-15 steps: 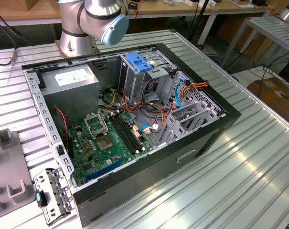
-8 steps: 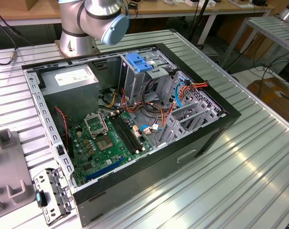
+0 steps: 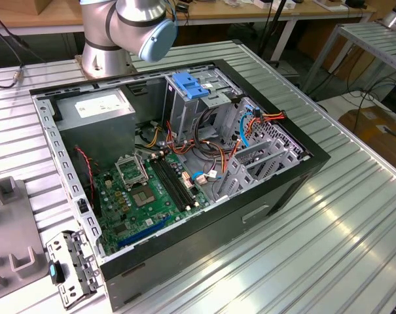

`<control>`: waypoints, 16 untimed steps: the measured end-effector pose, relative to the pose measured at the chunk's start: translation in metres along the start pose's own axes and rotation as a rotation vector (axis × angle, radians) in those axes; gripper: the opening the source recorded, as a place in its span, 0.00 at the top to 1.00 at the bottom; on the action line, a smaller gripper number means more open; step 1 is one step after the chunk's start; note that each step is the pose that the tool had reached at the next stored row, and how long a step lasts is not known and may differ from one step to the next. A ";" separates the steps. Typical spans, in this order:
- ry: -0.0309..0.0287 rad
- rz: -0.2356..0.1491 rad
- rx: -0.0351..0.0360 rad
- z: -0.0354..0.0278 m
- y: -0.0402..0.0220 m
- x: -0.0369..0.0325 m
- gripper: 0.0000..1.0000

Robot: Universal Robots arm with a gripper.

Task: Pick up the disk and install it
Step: 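Pick up the disk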

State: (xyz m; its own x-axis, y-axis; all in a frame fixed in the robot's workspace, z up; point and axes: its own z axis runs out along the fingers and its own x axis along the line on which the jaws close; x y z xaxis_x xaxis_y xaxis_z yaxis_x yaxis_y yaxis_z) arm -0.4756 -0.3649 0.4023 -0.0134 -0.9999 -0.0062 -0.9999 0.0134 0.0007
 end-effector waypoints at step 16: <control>0.0000 0.000 -0.0002 -0.0080 0.0000 0.0000 0.63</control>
State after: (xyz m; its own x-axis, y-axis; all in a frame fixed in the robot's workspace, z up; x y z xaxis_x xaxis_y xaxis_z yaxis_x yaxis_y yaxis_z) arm -0.4756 -0.3649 0.4103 -0.0134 -0.9999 -0.0062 -0.9999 0.0133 0.0009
